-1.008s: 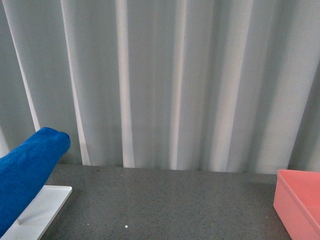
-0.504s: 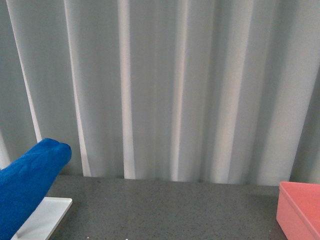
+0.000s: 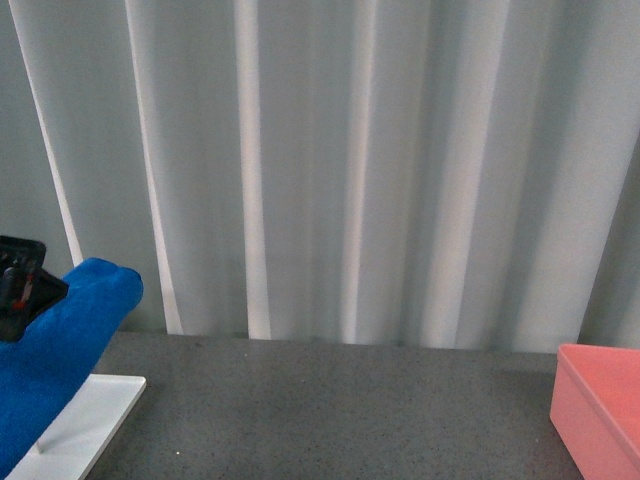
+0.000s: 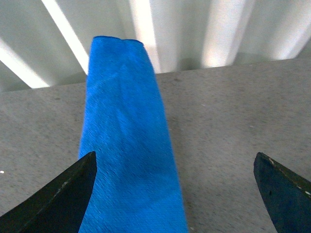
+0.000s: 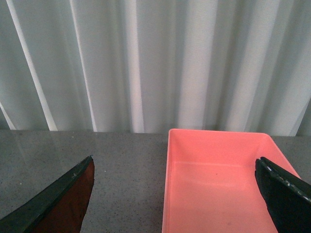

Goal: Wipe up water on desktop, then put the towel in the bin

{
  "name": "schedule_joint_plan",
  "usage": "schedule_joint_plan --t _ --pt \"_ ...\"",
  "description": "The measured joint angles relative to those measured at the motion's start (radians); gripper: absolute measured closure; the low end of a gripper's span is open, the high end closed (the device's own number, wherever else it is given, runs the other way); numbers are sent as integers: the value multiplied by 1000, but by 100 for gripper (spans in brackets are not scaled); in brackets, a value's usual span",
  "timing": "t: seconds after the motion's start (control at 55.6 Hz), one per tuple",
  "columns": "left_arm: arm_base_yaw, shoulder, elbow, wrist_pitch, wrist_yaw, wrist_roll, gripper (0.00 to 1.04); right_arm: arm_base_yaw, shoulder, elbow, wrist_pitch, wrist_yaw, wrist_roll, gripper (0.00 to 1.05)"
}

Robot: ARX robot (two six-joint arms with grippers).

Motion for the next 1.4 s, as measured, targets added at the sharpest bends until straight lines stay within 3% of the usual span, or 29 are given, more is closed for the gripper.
schedule_joint_plan --t 0.18,0.414,0.972,1.403 --pt "11 174 162 -3 -35 38 7 0 0 0 0 0 0 7" --pt "31 336 224 -17 -48 76 7 0 0 0 0 0 0 7" --pt "45 434 238 -13 -105 20 7 0 0 0 0 0 0 7" --pt "63 401 233 -24 -79 6 76 0 0 0 0 0 0 7"
